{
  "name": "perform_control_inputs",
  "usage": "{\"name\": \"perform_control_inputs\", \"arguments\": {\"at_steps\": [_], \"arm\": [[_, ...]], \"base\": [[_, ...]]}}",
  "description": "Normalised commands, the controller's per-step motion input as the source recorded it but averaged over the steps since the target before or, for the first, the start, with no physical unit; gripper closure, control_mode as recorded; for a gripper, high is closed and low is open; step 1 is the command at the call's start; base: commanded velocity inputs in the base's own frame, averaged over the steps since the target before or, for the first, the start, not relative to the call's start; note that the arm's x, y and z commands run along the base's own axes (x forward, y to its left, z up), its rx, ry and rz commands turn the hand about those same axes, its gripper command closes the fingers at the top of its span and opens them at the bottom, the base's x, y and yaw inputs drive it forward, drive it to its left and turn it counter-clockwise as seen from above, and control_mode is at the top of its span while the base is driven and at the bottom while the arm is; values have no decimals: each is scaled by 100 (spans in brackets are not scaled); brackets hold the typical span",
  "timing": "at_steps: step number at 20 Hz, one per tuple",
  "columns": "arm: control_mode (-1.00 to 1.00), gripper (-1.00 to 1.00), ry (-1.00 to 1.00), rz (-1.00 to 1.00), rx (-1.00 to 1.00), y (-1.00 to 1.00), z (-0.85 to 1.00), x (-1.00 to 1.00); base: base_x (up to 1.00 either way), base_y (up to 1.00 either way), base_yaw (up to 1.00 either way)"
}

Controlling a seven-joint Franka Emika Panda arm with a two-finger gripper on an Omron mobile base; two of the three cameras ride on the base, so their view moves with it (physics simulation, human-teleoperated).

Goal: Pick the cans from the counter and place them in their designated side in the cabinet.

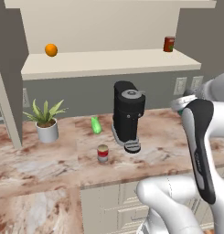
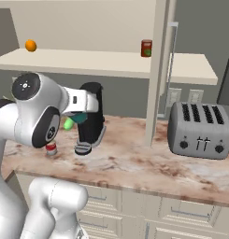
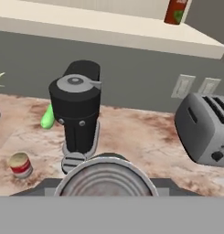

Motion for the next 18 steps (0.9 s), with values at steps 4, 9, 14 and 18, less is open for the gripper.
{"name": "perform_control_inputs", "arguments": {"at_steps": [4,9,14,18], "arm": [[-100,100,-7,0,-2,0,42,-10],[-100,100,-11,0,-3,0,35,-1],[-100,100,-12,0,-2,0,29,0],[-100,100,-11,0,-1,0,20,6]], "base": [[0,0,0],[0,0,0],[0,0,0],[0,0,0]]}}
